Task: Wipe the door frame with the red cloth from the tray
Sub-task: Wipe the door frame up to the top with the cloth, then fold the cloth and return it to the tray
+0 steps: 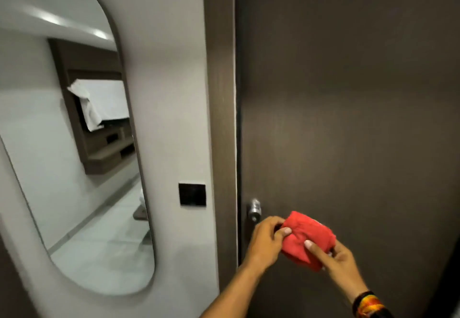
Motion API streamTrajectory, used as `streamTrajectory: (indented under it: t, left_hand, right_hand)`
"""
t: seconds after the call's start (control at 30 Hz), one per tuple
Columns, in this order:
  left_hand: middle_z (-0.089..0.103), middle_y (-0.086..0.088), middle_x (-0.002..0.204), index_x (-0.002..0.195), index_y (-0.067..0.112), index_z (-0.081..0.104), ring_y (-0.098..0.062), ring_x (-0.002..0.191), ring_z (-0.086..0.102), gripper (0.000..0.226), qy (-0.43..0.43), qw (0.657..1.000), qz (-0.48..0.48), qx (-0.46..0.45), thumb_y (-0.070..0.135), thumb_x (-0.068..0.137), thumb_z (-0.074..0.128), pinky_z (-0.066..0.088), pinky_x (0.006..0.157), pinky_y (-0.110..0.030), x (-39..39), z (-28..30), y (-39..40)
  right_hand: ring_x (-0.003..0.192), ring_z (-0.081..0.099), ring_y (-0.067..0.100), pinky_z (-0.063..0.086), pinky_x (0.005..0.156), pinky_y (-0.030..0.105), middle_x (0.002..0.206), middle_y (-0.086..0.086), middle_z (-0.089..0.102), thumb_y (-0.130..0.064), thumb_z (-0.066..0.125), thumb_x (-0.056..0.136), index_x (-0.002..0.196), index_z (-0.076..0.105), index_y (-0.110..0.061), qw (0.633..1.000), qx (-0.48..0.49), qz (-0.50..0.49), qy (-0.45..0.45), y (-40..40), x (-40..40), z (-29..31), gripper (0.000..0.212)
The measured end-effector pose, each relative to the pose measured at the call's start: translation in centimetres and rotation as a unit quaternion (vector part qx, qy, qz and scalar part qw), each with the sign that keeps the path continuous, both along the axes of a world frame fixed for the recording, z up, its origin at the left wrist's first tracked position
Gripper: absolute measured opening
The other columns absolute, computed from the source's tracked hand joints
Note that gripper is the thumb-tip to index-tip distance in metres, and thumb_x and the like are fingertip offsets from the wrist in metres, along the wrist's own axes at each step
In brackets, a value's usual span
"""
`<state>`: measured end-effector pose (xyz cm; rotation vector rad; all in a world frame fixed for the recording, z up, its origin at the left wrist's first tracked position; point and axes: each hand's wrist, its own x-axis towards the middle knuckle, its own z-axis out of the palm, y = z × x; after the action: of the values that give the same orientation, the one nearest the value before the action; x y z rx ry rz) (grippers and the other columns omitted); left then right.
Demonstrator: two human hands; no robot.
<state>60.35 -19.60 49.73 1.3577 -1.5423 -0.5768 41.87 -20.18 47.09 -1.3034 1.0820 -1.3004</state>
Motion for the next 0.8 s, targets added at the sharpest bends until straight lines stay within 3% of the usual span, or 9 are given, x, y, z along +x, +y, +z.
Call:
streamTrajectory:
  t: [0.1, 0.2, 0.27, 0.37, 0.43, 0.5, 0.63, 0.73, 0.8]
  left_hand:
    - [0.077, -0.013, 0.105, 0.104, 0.007, 0.075, -0.023, 0.097, 0.069, 0.016, -0.024, 0.994, -0.039, 0.104, 0.017, 0.095, 0.066, 0.052, 0.091, -0.033, -7.7, -6.1, 1.3]
    - [0.075, -0.011, 0.117, 0.114, 0.013, 0.074, -0.026, 0.112, 0.067, 0.023, -0.070, 0.974, -0.092, 0.196, 0.025, 0.097, 0.065, 0.050, 0.100, -0.033, -16.8, -12.8, 2.9]
    - [0.073, -0.009, 0.124, 0.119, 0.017, 0.072, -0.026, 0.117, 0.065, 0.027, -0.097, 0.958, -0.123, 0.239, 0.030, 0.098, 0.064, 0.049, 0.105, -0.034, -21.8, -16.9, 4.1]
    - [0.072, -0.008, 0.128, 0.126, 0.016, 0.070, -0.028, 0.120, 0.065, 0.029, -0.123, 0.934, -0.173, 0.288, 0.029, 0.100, 0.063, 0.047, 0.104, -0.031, -31.4, -23.1, 6.2]
    - [0.073, -0.008, 0.125, 0.120, 0.018, 0.071, -0.028, 0.117, 0.067, 0.024, -0.134, 0.913, -0.205, 0.326, 0.027, 0.101, 0.061, 0.048, 0.100, -0.031, -36.1, -26.7, 7.7]
    - [0.072, -0.008, 0.125, 0.119, 0.019, 0.072, -0.029, 0.117, 0.066, 0.023, -0.145, 0.885, -0.247, 0.367, 0.028, 0.101, 0.060, 0.050, 0.101, -0.033, -42.6, -31.5, 10.3]
    - [0.065, -0.008, 0.137, 0.135, 0.015, 0.064, -0.027, 0.125, 0.062, 0.035, -0.149, 0.832, -0.314, 0.433, 0.029, 0.106, 0.053, 0.048, 0.108, -0.034, -51.4, -38.0, 14.4]
    - [0.059, -0.010, 0.143, 0.146, 0.012, 0.054, -0.027, 0.130, 0.059, 0.043, -0.172, 0.794, -0.362, 0.458, 0.028, 0.106, 0.053, 0.045, 0.109, -0.030, -56.2, -43.0, 16.3]
    - [0.063, -0.013, 0.137, 0.142, 0.011, 0.058, -0.031, 0.125, 0.062, 0.042, -0.190, 0.770, -0.379, 0.477, 0.021, 0.101, 0.058, 0.051, 0.106, -0.032, -58.1, -46.2, 17.0]
  right_hand:
    - [0.090, 0.067, 0.019, 0.059, 0.073, 0.012, 0.108, 0.016, 0.076, 0.006, 0.070, 0.087, 0.113, 0.070, -0.007, 0.992, 0.110, -0.059, 0.015, 2.8, -7.8, -7.2, 0.029]
    - [0.094, 0.061, 0.023, 0.052, 0.087, 0.035, 0.117, 0.026, 0.070, 0.009, 0.067, 0.087, 0.123, 0.066, 0.004, 0.959, 0.227, -0.168, 0.012, 6.5, -16.5, -15.2, 0.036]
    - [0.093, 0.063, 0.029, 0.055, 0.086, 0.043, 0.112, 0.023, 0.070, 0.008, 0.066, 0.088, 0.127, 0.063, 0.005, 0.932, 0.292, -0.217, -0.008, 9.3, -20.5, -19.1, 0.039]
    - [0.093, 0.069, 0.033, 0.064, 0.072, 0.037, 0.106, 0.022, 0.073, 0.005, 0.067, 0.089, 0.116, 0.068, 0.002, 0.887, 0.347, -0.302, -0.038, 14.2, -27.6, -24.7, 0.027]
    - [0.087, 0.069, 0.032, 0.062, 0.068, 0.033, 0.100, 0.020, 0.074, -0.004, 0.070, 0.090, 0.111, 0.069, -0.003, 0.861, 0.376, -0.340, -0.049, 17.4, -31.0, -27.1, 0.022]
    - [0.084, 0.070, 0.032, 0.060, 0.075, 0.038, 0.097, 0.018, 0.074, -0.010, 0.071, 0.089, 0.106, 0.069, -0.009, 0.820, 0.423, -0.383, -0.046, 21.4, -36.1, -30.7, 0.017]
    - [0.078, 0.067, 0.026, 0.058, 0.078, 0.038, 0.096, 0.015, 0.071, -0.011, 0.072, 0.088, 0.092, 0.062, -0.022, 0.759, 0.481, -0.436, -0.043, 27.3, -43.0, -37.3, 0.015]
    - [0.091, 0.070, 0.039, 0.059, 0.089, 0.051, 0.109, 0.029, 0.071, -0.006, 0.071, 0.089, 0.086, 0.062, -0.014, 0.704, 0.521, -0.476, -0.076, 29.0, -47.0, -42.2, 0.012]
    - [0.107, 0.066, 0.048, 0.051, 0.101, 0.061, 0.114, 0.034, 0.068, 0.001, 0.068, 0.090, 0.071, 0.057, -0.011, 0.673, 0.540, -0.497, -0.091, 29.2, -48.9, -45.7, 0.024]
